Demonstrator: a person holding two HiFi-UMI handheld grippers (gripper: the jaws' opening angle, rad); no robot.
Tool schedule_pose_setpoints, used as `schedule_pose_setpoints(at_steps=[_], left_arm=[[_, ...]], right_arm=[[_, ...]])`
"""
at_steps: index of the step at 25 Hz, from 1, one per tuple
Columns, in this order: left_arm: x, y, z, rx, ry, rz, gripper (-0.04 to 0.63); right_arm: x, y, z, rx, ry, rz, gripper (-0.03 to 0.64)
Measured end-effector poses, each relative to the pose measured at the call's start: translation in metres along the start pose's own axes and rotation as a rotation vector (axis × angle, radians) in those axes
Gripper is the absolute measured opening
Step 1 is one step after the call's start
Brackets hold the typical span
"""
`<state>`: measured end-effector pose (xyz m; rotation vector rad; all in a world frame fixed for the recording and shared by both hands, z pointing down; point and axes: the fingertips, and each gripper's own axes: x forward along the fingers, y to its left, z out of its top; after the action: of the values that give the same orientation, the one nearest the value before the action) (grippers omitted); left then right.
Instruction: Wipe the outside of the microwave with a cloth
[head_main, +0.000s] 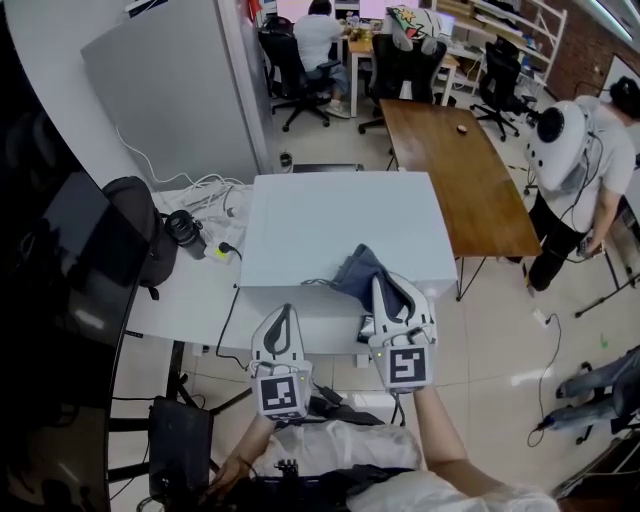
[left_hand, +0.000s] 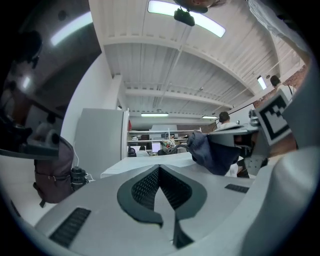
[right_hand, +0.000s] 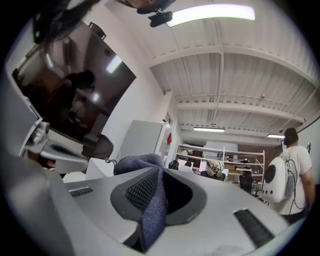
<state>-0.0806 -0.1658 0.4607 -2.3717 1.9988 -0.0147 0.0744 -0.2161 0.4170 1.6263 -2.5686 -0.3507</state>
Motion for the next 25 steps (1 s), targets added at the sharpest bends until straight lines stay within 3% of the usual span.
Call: schedule_pose_setpoints(at_steps=[8, 12, 17, 20, 23, 25], left_arm=[[-0.005, -0.003, 0.005, 0.004, -0.011, -0.034, 0.002], [-0.004, 0.001, 0.004, 0.001, -0.015, -0.030, 0.002], [-0.005, -0.001, 0.003, 0.007, -0.013, -0.043, 0.002], [-0.005, -0.003, 0.009, -0.021, -0.022, -0.035, 0.002], [-0.006, -0.004, 0.006, -0.002, -0.015, -0.048, 0.002], [-0.008, -0.004, 0.006, 0.002, -0.016, -0.050, 0.002]], right_arm=[[0.063, -0.036, -0.013, 0.111, 0.180, -0.071, 0.055], [0.079, -0.046, -0.019, 0.079, 0.209, -0.120, 0.069], [0.094, -0.050, -0.032, 0.021, 0.316, -0.151, 0.078], [0.093, -0.051, -0.027, 0.069, 0.277, -0.145, 0.100], [0.083, -0.067, -0.013, 0.231, 0.155, -0.160, 0.152], [0.073, -0.077, 0.006, 0.260, 0.078, -0.183, 0.150]])
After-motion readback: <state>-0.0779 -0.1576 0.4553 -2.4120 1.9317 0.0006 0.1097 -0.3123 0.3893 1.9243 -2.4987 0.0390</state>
